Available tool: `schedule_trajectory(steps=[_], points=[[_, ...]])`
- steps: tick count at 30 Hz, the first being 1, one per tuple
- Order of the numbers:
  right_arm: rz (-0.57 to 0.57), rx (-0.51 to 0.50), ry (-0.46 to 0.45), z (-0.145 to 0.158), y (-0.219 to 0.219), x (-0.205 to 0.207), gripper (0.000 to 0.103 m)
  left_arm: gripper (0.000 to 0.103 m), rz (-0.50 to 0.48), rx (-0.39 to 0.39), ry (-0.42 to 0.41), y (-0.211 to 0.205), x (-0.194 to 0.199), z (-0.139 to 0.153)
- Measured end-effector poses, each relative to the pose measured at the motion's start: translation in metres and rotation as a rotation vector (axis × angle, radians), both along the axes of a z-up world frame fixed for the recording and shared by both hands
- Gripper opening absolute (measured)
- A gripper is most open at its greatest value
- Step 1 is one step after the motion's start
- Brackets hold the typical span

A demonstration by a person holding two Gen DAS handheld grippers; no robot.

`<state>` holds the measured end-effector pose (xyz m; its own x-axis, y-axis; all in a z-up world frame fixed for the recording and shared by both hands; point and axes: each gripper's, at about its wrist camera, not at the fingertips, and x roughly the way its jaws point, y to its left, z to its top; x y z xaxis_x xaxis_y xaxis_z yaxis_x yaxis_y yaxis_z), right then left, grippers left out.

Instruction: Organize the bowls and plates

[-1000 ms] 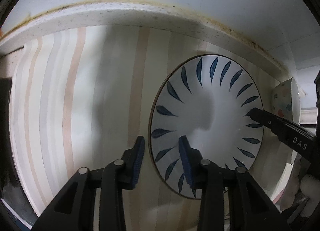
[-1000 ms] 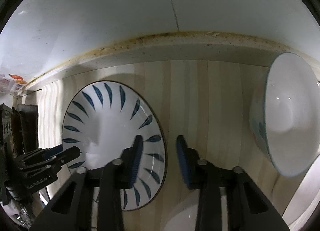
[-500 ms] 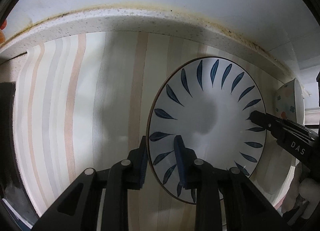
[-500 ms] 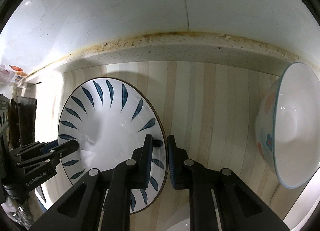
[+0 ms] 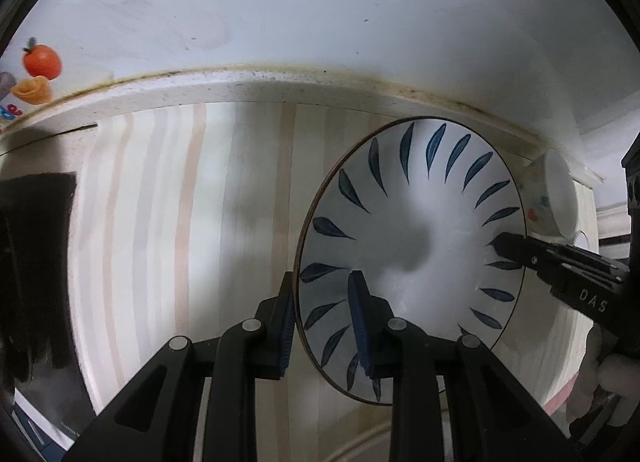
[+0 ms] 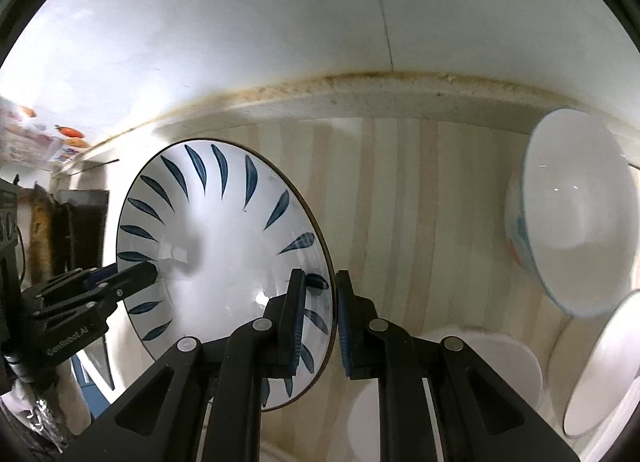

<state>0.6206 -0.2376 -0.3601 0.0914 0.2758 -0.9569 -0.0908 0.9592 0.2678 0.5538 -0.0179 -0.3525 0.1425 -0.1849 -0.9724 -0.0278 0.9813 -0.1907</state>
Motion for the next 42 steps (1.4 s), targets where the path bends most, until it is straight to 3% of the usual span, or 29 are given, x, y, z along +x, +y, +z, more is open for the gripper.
schedule_trajectory(steps=[11, 16, 29, 42], points=[[0.016, 0.049, -0.029, 0.063, -0.004, -0.065, 0.017, 0.023, -0.040, -0.002, -0.046, 0.001, -0.070, 0.057], [0.019, 0.076, -0.002, 0.073, -0.007, -0.115, 0.017, 0.023, -0.045, -0.015, -0.038, 0.006, -0.117, 0.061], [-0.005, 0.084, 0.172, 0.023, -0.019, -0.238, 0.017, 0.023, -0.108, -0.005, 0.086, -0.012, -0.183, 0.016], [-0.074, 0.075, 0.207, -0.019, -0.057, -0.274, 0.017, 0.023, -0.166, 0.056, 0.129, -0.045, -0.193, -0.019]])
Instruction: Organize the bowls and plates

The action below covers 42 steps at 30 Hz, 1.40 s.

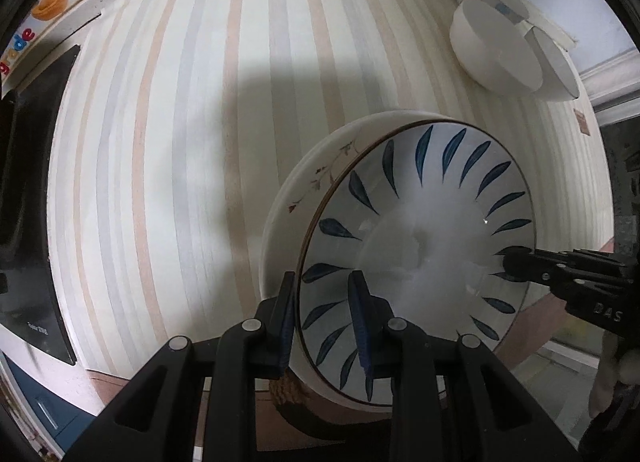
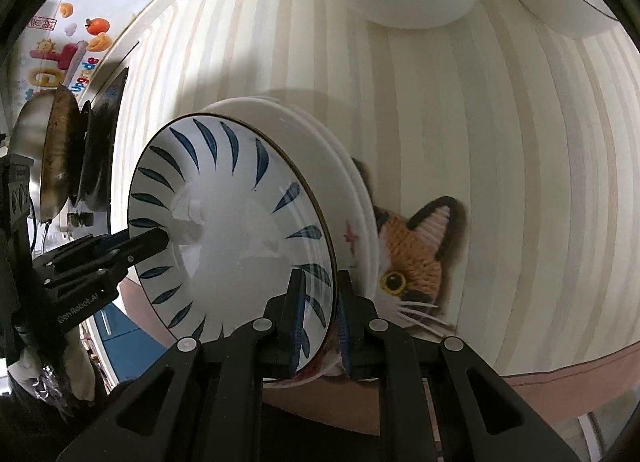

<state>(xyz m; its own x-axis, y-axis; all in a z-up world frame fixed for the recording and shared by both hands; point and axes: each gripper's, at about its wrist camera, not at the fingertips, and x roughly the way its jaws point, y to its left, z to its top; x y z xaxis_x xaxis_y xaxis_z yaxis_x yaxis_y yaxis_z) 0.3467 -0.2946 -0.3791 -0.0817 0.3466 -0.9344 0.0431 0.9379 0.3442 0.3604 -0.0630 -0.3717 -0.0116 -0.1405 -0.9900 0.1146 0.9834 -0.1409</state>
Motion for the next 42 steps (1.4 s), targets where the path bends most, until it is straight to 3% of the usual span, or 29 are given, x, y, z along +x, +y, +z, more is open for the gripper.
schedule_trajectory(steps=[23, 29, 34, 40, 42], points=[[0.058, -0.023, -0.046, 0.010, 0.014, 0.012, 0.020, 0.025, 0.135, 0.031, 0.009, 0.004, -0.009, -0.004], [0.093, -0.117, -0.096, 0.027, 0.024, 0.002, 0.021, 0.025, 0.168, 0.054, -0.037, 0.005, -0.017, 0.021], [0.095, -0.137, -0.131, 0.047, 0.028, -0.007, 0.029, 0.025, 0.153, 0.078, -0.114, -0.003, -0.030, 0.058], [0.066, -0.153, -0.201, 0.086, 0.032, -0.033, 0.046, 0.026, 0.138, 0.058, -0.212, -0.004, -0.062, 0.102], [0.055, -0.157, -0.235, 0.105, 0.033, -0.045, 0.057, 0.026, 0.127, 0.053, -0.250, -0.006, -0.074, 0.121]])
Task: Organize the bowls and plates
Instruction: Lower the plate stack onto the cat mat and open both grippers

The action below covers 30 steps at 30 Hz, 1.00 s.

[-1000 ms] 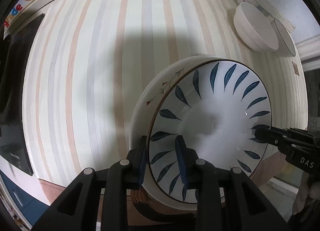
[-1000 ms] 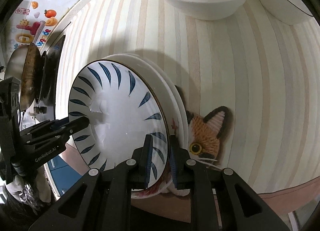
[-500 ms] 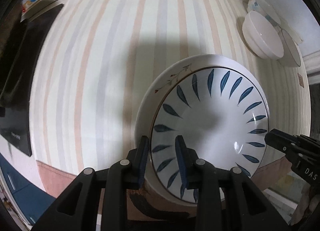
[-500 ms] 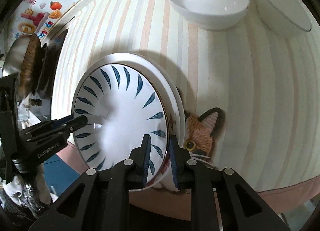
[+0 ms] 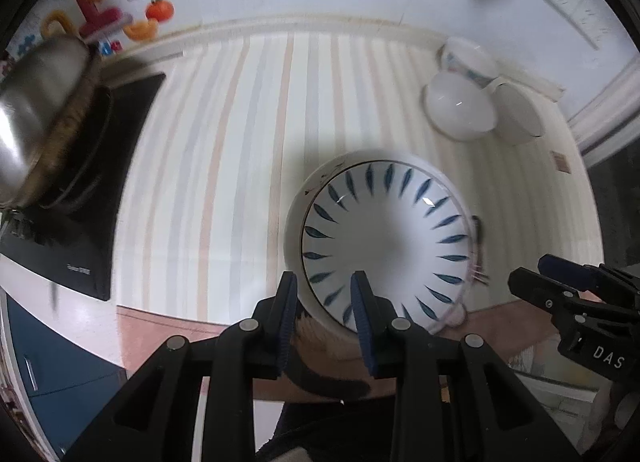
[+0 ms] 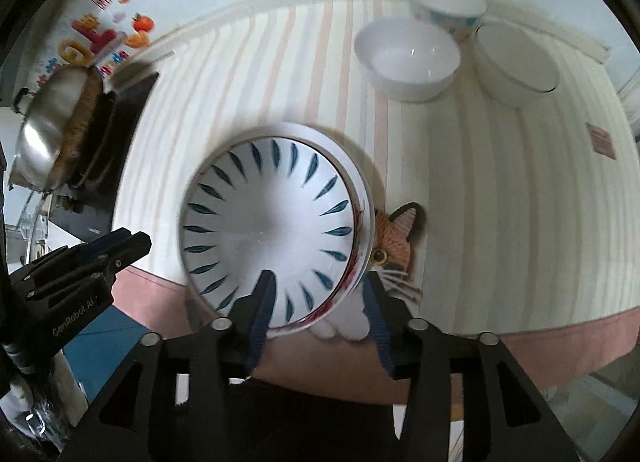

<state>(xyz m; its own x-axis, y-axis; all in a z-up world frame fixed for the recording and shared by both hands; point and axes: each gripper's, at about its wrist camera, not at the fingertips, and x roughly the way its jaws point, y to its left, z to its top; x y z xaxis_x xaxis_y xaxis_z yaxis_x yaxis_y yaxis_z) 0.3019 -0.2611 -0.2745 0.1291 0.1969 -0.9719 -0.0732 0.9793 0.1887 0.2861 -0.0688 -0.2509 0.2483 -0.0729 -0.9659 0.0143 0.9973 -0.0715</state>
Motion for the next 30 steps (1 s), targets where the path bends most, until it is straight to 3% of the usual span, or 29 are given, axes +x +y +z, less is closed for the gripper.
schedule_trajectory(steps=[4, 7, 8, 13, 17, 20, 25, 30], points=[[-0.011, -0.006, -0.093, 0.044, 0.008, -0.030, 0.077, 0.045, -0.021, 0.011, -0.066, 0.001, -0.021, 0.032], [-0.022, -0.014, -0.150, 0.072, 0.013, -0.054, 0.086, 0.077, -0.025, 0.017, -0.119, 0.005, -0.040, 0.054], [-0.029, -0.023, -0.167, 0.081, 0.014, -0.062, 0.088, 0.083, -0.025, 0.021, -0.131, 0.006, -0.044, 0.059], [-0.061, -0.038, -0.247, 0.119, 0.016, -0.097, 0.092, 0.086, -0.010, 0.005, -0.200, 0.013, -0.072, 0.089], [-0.084, -0.052, -0.306, 0.146, 0.018, -0.126, 0.095, 0.094, -0.003, -0.007, -0.222, 0.016, -0.090, 0.103], [-0.092, -0.047, -0.326, 0.159, 0.021, -0.143, 0.096, 0.094, 0.002, -0.015, -0.226, 0.018, -0.103, 0.111], [-0.095, -0.035, -0.341, 0.171, 0.021, -0.162, 0.097, 0.096, -0.002, -0.022, -0.244, 0.017, -0.114, 0.121], [-0.098, -0.006, -0.341, 0.169, 0.012, -0.157, 0.099, 0.098, 0.012, -0.039, -0.260, 0.010, -0.098, 0.120]])
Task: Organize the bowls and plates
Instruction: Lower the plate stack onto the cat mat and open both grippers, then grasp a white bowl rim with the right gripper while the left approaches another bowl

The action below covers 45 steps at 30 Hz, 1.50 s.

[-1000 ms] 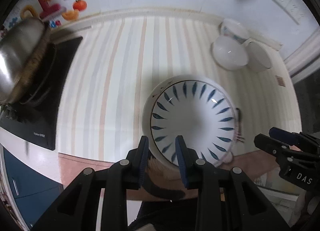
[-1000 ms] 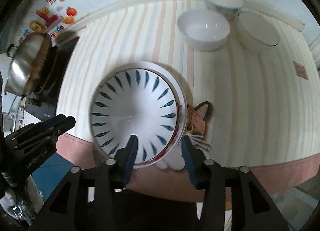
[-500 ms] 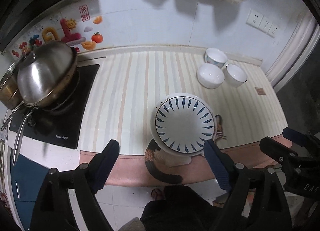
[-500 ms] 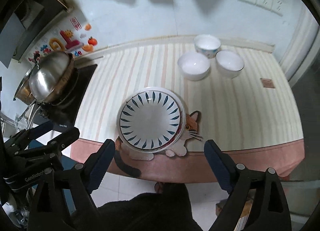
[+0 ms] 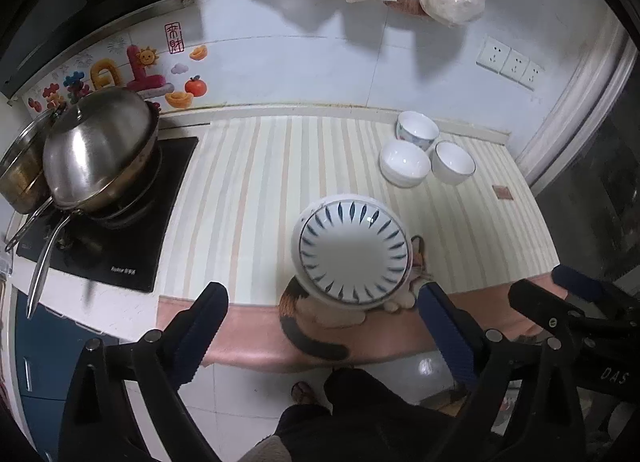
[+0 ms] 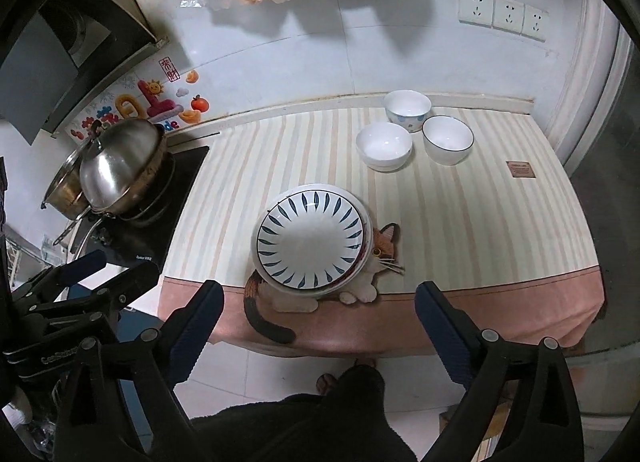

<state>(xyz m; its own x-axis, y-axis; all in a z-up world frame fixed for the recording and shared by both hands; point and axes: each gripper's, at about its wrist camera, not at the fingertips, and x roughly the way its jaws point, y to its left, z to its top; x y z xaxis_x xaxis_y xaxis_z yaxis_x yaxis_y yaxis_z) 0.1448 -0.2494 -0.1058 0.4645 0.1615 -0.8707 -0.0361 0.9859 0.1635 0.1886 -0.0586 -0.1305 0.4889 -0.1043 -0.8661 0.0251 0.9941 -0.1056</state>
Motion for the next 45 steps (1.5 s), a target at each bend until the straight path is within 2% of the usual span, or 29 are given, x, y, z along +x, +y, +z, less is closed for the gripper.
schedule_trajectory(steps=[5, 10, 13, 15, 18, 20, 23, 25, 28, 29, 30, 32, 39, 45], points=[[-0.003, 0.107, 0.016, -0.017, -0.025, 0.042, 0.099, 0.098, 0.014, -0.043, -0.038, -0.012, 0.053, -0.009], [-0.026, 0.163, 0.026, -0.045, -0.063, 0.114, 0.099, 0.098, -0.001, -0.004, -0.036, -0.040, 0.136, -0.038], [-0.037, 0.154, 0.062, -0.074, -0.091, 0.166, 0.099, 0.098, 0.005, 0.017, 0.008, -0.058, 0.193, -0.067], [-0.052, 0.145, 0.108, -0.102, -0.108, 0.203, 0.098, 0.096, 0.003, 0.011, 0.076, -0.069, 0.236, -0.094], [-0.073, 0.142, 0.182, -0.143, -0.130, 0.249, 0.092, 0.081, -0.001, -0.015, 0.170, -0.083, 0.284, -0.133], [-0.099, 0.168, 0.223, -0.173, -0.144, 0.278, 0.084, 0.061, -0.004, -0.040, 0.234, -0.091, 0.310, -0.159], [-0.118, 0.192, 0.276, -0.209, -0.158, 0.310, 0.069, 0.053, -0.011, -0.060, 0.315, -0.102, 0.337, -0.193], [-0.124, 0.222, 0.299, -0.228, -0.164, 0.325, 0.062, 0.052, -0.027, -0.063, 0.351, -0.111, 0.350, -0.211], [-0.132, 0.228, 0.320, -0.250, -0.169, 0.344, 0.048, 0.037, -0.067, -0.065, 0.412, -0.125, 0.366, -0.236], [-0.135, 0.236, 0.329, -0.256, -0.170, 0.349, 0.041, 0.028, -0.079, -0.076, 0.428, -0.129, 0.369, -0.242], [-0.135, 0.245, 0.341, -0.263, -0.171, 0.354, 0.031, 0.026, -0.086, -0.080, 0.441, -0.131, 0.373, -0.247], [-0.131, 0.271, 0.359, -0.274, -0.171, 0.360, 0.020, 0.016, -0.101, -0.078, 0.450, -0.136, 0.375, -0.252], [-0.116, 0.267, 0.356, -0.273, -0.167, 0.363, 0.018, 0.015, -0.124, -0.057, 0.424, -0.149, 0.354, -0.235], [-0.095, 0.256, 0.327, -0.240, -0.173, 0.333, 0.018, 0.015, -0.162, -0.070, 0.389, -0.162, 0.306, -0.201]])
